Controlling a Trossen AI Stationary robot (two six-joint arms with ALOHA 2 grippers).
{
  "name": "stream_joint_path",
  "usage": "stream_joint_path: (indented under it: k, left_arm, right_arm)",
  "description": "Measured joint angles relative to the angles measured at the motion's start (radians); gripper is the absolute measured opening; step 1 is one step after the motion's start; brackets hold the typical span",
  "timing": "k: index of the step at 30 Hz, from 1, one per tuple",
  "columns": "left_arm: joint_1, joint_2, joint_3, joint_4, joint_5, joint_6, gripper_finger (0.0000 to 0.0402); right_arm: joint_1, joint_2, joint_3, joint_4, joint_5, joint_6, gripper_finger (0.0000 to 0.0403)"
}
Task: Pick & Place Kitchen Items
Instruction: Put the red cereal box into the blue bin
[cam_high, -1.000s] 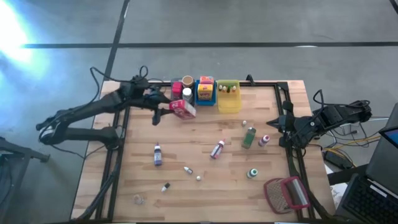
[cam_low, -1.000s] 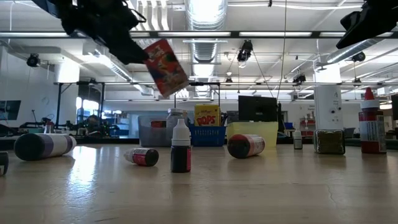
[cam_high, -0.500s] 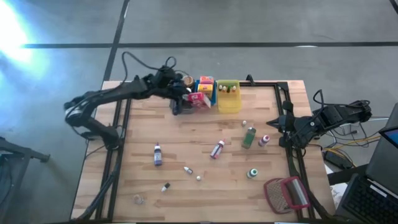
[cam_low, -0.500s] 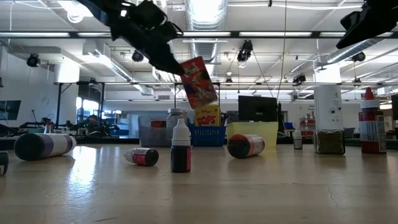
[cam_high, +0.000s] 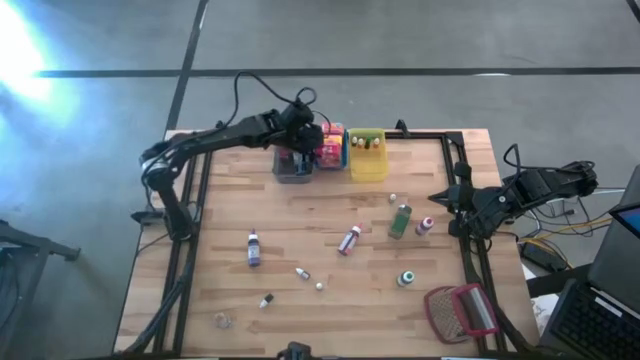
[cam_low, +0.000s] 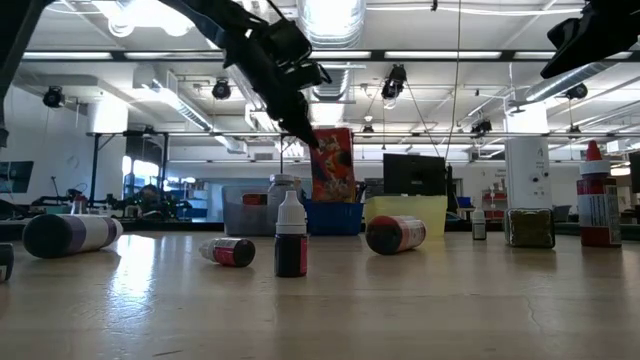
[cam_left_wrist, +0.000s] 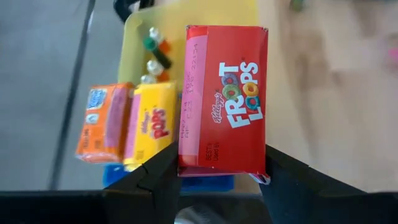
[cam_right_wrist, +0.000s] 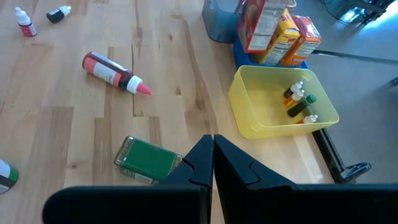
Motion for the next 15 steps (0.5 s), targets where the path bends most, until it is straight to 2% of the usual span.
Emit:
stream_joint_path:
  k: [4, 15]
  left_arm:
    - [-0.006, 0.028, 0.024, -0.006, -0.076, 0.04, 0.0193]
    - [-0.01, 0.039, 0.021, 0.014, -0.082, 0.041, 0.0193]
  right_arm:
    - [0.0, 0.0, 0.0, 0.0, 0.0, 0.0, 0.0008]
    - [0.0, 0.0, 0.0, 0.0, 0.0, 0.0, 0.0008]
